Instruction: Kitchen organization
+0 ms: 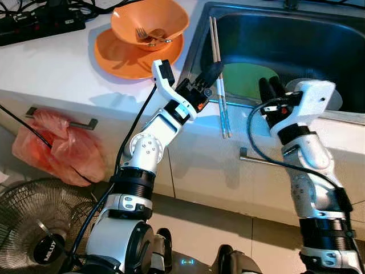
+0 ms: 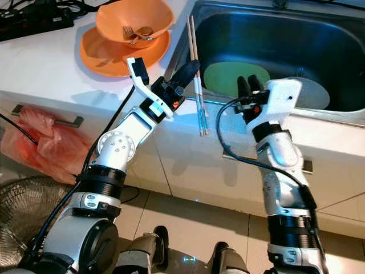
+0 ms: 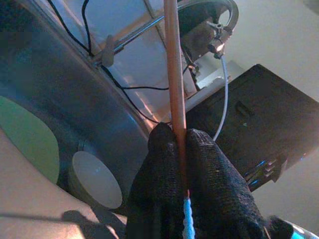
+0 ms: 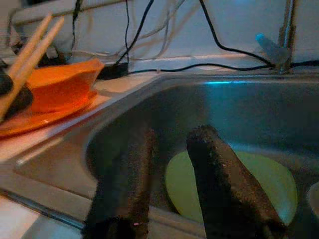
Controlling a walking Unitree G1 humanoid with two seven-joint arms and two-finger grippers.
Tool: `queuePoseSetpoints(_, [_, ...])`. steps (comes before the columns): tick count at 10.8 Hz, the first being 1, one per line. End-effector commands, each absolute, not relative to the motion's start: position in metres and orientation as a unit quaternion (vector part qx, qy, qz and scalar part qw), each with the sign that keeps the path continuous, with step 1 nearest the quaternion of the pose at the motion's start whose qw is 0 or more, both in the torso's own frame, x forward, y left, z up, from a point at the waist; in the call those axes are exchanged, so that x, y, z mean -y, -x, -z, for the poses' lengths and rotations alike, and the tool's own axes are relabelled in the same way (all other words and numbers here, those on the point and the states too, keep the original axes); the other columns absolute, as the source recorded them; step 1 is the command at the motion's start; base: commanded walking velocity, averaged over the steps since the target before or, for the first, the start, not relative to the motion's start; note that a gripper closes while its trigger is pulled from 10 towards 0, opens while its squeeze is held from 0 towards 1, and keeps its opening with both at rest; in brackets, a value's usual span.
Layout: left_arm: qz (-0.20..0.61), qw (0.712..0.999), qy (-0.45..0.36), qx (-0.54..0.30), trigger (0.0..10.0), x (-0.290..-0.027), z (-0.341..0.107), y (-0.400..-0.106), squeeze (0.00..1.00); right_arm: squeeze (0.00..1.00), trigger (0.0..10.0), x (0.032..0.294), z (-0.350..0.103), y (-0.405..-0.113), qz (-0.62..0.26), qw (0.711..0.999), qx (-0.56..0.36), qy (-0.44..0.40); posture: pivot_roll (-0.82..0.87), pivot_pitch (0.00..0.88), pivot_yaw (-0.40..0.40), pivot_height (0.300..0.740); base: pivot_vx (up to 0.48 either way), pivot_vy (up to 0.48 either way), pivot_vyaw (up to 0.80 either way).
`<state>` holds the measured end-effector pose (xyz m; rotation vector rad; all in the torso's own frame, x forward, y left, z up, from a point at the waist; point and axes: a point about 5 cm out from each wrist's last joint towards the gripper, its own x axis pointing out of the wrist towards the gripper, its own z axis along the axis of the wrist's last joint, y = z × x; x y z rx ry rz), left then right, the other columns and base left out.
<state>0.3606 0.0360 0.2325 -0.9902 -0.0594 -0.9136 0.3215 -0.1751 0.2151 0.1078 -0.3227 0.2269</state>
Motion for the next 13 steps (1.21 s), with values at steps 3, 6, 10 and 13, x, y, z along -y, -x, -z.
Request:
queuePoseSetpoints(3, [0.447,0.763,0.466,0.036,10.0,-0.020,-0.242,-0.357,0.00,1.00,10.0,0.190,-0.215,-0.315,-0.142,0.973,0.150,-0.100,0.04,0.209,0.048,0.740,0.000,0.000,0.00])
queuePoseSetpoints(6, [0.445,0.764,0.466,0.035,10.0,-0.020,-0.241,-0.357,0.00,0.00,10.0,0.196,-0.211,-0.313,-0.186,0.967,0.130,-0.119,0.05,0.211,0.049,0.740,0.000,0.000,0.00])
queuePoseSetpoints(10, [0.451,0.762,0.464,0.032,10.0,-0.017,-0.240,-0.356,0.00,1.00,10.0,0.192,-0.224,-0.309,-0.247,0.947,0.139,-0.151,0.03,0.200,0.047,0.740,0.000,0.000,0.00])
queuePoseSetpoints(13, [0.453,0.760,0.465,0.028,10.0,-0.015,-0.237,-0.355,0.00,0.00,10.0,0.192,-0.238,-0.305,-0.283,0.938,0.148,-0.134,0.03,0.193,0.042,0.740,0.000,0.000,0.00])
